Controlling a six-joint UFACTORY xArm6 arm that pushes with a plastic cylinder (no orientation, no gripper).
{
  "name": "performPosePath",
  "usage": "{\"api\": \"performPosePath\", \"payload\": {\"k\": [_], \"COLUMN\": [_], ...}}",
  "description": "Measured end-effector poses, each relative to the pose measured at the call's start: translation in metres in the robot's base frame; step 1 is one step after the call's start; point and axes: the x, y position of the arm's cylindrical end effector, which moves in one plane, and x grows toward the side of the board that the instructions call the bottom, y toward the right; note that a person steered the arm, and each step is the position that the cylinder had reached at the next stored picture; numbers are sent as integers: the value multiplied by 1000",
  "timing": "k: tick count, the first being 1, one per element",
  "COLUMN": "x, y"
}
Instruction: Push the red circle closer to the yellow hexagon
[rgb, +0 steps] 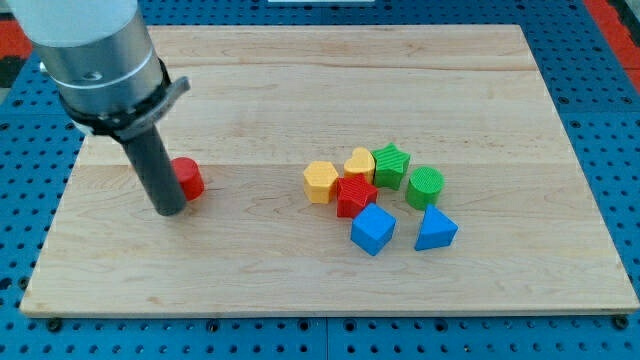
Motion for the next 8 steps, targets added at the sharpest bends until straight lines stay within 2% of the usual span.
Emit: {"api": "performPosePath", "payload": {"k": [1, 2, 3, 4, 5, 6, 7, 8], "x": [-45, -45, -4, -13, 18, 23, 38, 68], "y": [-71, 32, 100, 18, 70, 108, 76, 102]}}
